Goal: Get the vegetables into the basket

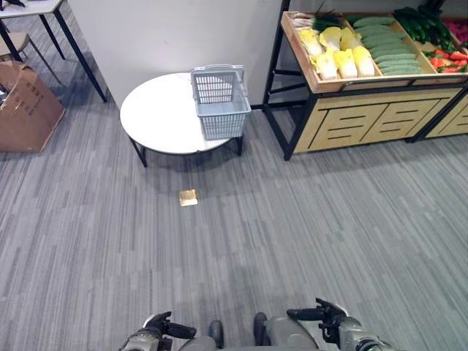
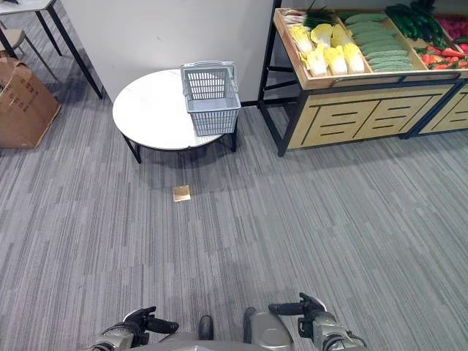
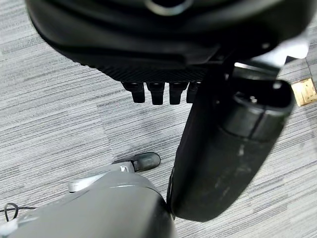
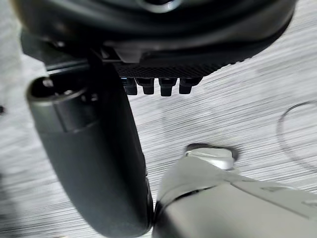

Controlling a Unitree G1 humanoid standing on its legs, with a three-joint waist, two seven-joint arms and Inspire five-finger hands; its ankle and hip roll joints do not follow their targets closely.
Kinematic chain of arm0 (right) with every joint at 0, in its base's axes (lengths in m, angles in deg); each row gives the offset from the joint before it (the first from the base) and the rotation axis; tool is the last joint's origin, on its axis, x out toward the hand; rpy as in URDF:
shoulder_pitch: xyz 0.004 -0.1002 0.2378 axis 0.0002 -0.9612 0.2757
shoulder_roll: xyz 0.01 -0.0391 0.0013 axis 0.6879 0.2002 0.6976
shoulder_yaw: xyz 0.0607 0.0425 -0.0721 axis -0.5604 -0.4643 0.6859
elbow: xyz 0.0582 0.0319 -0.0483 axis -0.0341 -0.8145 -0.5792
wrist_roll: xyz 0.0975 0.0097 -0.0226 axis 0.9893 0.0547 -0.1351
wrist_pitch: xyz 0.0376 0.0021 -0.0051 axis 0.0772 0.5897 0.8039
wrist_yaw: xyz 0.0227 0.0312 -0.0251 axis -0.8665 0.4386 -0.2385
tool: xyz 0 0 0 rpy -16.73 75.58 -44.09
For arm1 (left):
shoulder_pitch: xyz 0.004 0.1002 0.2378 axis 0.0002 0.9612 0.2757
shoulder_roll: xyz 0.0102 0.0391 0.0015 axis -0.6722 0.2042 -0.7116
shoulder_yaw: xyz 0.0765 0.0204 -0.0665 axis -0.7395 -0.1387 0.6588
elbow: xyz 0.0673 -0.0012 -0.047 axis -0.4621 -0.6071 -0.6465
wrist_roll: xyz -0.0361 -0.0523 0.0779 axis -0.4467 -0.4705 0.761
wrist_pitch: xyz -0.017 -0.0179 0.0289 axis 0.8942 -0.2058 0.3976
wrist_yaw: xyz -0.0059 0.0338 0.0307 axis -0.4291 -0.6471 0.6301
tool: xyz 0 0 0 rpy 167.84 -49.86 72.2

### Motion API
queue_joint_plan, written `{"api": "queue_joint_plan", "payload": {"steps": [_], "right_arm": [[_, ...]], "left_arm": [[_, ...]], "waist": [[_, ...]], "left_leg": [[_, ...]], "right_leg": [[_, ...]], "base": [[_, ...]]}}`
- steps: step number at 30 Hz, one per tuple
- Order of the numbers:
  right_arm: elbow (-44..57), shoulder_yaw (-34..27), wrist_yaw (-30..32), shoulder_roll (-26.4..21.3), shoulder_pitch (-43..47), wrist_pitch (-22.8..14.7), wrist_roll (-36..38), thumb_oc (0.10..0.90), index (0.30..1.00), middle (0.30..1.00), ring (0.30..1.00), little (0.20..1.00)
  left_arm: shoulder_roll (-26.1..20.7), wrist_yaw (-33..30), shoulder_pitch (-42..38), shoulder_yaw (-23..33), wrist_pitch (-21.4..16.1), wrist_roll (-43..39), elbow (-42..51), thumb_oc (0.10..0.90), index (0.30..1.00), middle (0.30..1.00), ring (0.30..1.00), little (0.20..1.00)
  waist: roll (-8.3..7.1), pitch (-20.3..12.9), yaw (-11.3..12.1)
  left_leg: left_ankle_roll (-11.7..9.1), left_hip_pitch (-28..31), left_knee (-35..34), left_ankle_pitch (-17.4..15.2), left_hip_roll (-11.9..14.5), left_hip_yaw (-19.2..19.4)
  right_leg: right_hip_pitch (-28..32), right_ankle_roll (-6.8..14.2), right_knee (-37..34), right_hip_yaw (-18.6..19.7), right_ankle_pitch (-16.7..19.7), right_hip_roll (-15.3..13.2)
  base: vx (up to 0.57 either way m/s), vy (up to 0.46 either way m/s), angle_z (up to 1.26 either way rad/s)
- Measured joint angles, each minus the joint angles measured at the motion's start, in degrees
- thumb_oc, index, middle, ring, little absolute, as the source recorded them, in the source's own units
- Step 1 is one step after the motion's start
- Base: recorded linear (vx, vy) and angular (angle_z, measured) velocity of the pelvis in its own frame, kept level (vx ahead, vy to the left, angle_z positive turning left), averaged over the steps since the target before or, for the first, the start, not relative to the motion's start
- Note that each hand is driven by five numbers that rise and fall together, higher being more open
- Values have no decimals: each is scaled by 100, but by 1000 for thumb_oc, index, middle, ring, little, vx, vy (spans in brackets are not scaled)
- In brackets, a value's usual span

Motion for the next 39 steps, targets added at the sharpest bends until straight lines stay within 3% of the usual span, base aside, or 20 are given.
{"api": "queue_joint_plan", "payload": {"steps": [3,6,8,11,14,15,16,18,19,21,25,26,28,31,32,33,35,36,37,39], "right_arm": [[-10,-54,0,-2,-5,0,-1,900,1000,1000,1000,1000],[71,-115,-60,74,13,-13,33,900,1000,1000,1000,1000],[186,-148,-81,183,38,-38,111,900,1000,1000,1000,1000],[244,-170,-104,263,-17,-63,137,900,1000,1000,1000,1000],[203,-236,-83,104,160,-76,-2,900,1000,1000,1000,1000],[70,-229,-80,37,125,-73,-80,900,1000,1000,1000,1000],[-12,-254,-52,-29,74,-72,-114,900,1000,1000,1000,1000],[-355,-252,5,-83,32,68,-334,900,1000,1000,1000,1000],[-474,-248,-5,-156,-139,190,-407,900,1000,1000,1000,1000],[-524,-228,1,-227,-355,234,-412,900,1000,1000,1000,1000],[-438,183,-1,-280,-736,256,-411,900,1000,1000,1000,1000],[-409,206,-5,-274,-776,253,-405,900,1000,1000,1000,1000],[-326,326,-2,-260,-822,258,-400,900,1000,1000,1000,1000],[-168,418,8,-259,-798,255,-395,900,1000,1000,1000,1000],[-190,406,29,-203,-720,247,-354,900,1000,1000,1000,1000],[-241,406,48,-163,-664,254,-355,900,1000,1000,1000,1000],[-281,409,93,-95,-567,237,-351,900,1000,1000,1000,1000],[-314,409,138,-63,-477,227,-347,900,1000,1000,1000,1000],[-353,409,157,-75,-388,225,-347,900,1000,1000,1000,1000],[-393,431,184,-49,-295,223,-351,900,1000,1000,1000,1000]], "left_arm": [[-9,0,-10,-4,-1,-25,-6,900,1000,1000,1000,1000],[-12,7,-92,11,11,-48,-206,900,1000,1000,1000,1000],[-31,14,-114,56,12,-47,-432,900,1000,1000,1000,1000],[-54,37,50,21,13,-45,-463,900,1000,1000,1000,1000],[89,106,17,58,10,-59,-467,900,1000,1000,1000,1000],[90,157,21,52,9,-53,-445,900,1000,1000,1000,1000],[133,176,32,22,5,-52,-434,900,1000,1000,1000,1000],[162,205,70,25,-28,-64,-426,900,1000,1000,1000,1000],[219,211,82,25,30,-99,-435,900,1000,1000,1000,1000],[297,215,77,34,28,-99,-459,900,1000,1000,1000,1000],[425,203,89,31,43,-97,-553,900,1000,1000,1000,1000],[441,201,64,32,42,-98,-564,900,1000,1000,1000,1000],[457,188,79,37,29,-104,-582,900,1000,1000,1000,1000],[446,180,75,144,27,-137,-541,900,1000,1000,1000,1000],[336,168,24,256,21,-229,-508,900,1000,1000,1000,1000],[261,160,20,251,6,-311,-371,900,1000,1000,1000,1000],[169,137,13,232,-5,-343,-219,900,1000,1000,1000,1000],[130,153,-44,211,-40,-498,-43,900,1000,1000,1000,1000],[119,143,-69,204,-54,-514,30,900,1000,1000,1000,1000],[122,140,-101,176,-90,-527,40,900,1000,1000,1000,1000]], "waist": [[-4,-1,-9],[-52,53,-263],[-189,84,-418],[-256,13,-595],[45,45,-556],[19,41,-608],[103,55,-633],[135,12,-510],[336,-72,-626],[469,-155,-673],[645,-346,-910],[665,-390,-932],[614,-384,-914],[428,-444,-823],[25,-399,-751],[-76,-381,-660],[-212,-342,-473],[-252,-314,-227],[-251,-298,-171],[-230,-271,-61]], "left_leg": [[83,-18,19,-2,13,-179],[100,58,87,-265,68,-407],[-70,281,119,-536,94,-497],[-407,750,-13,-985,304,-956],[-744,736,245,-1284,527,-1139],[-736,844,252,-1048,432,-1173],[-674,955,266,-882,463,-1004],[-833,977,445,-627,634,-901],[-946,951,630,-556,792,-966],[-1151,919,931,-463,823,-976],[-1798,771,1771,-99,861,-1086],[-1827,741,1888,21,852,-1089],[-1835,612,2605,183,791,-1087],[-1821,274,3249,1146,496,-957],[-1867,-155,3967,1626,365,-321],[-1634,-380,4265,1004,367,9],[-1398,-820,4311,318,426,252],[-1255,-1242,3850,-152,455,408],[-1233,-1524,3585,-188,487,463],[-1147,-1496,1830,-69,539,645]], "right_leg": [[-41,50,-887,66,18,-121],[-172,284,-2931,315,665,-39],[-336,329,-3718,402,1080,-25],[-328,377,-3417,387,1062,6],[-419,371,-3022,164,1125,288],[-294,-79,-2881,126,1403,346],[-216,-363,-2752,36,1309,462],[-155,-432,-2575,-315,961,499],[-29,-515,-2433,-508,799,582],[34,-715,-2260,-627,710,584],[419,-785,-2123,-840,423,604],[482,-782,-2136,-866,358,647],[822,-884,-2306,-784,214,721],[986,-928,-2306,-606,183,585],[1352,-956,-2657,-415,157,320],[1571,-926,-2884,-343,184,236],[1773,-957,-3079,-182,92,205],[1936,-964,-3354,33,143,178],[2056,-925,-3511,42,171,155],[2241,-797,-3742,127,192,108]], "base": [[229,-68,33],[312,-62,27],[251,-18,35],[250,-43,68],[220,-65,49],[328,-105,62],[493,-175,66],[525,-183,15],[291,-102,6],[337,-151,8],[325,-164,15],[400,-220,-5],[286,-191,-21],[272,-169,-18],[238,-82,9],[253,-19,0],[227,25,-18],[259,90,-26],[356,143,-35],[256,99,-36]]}}
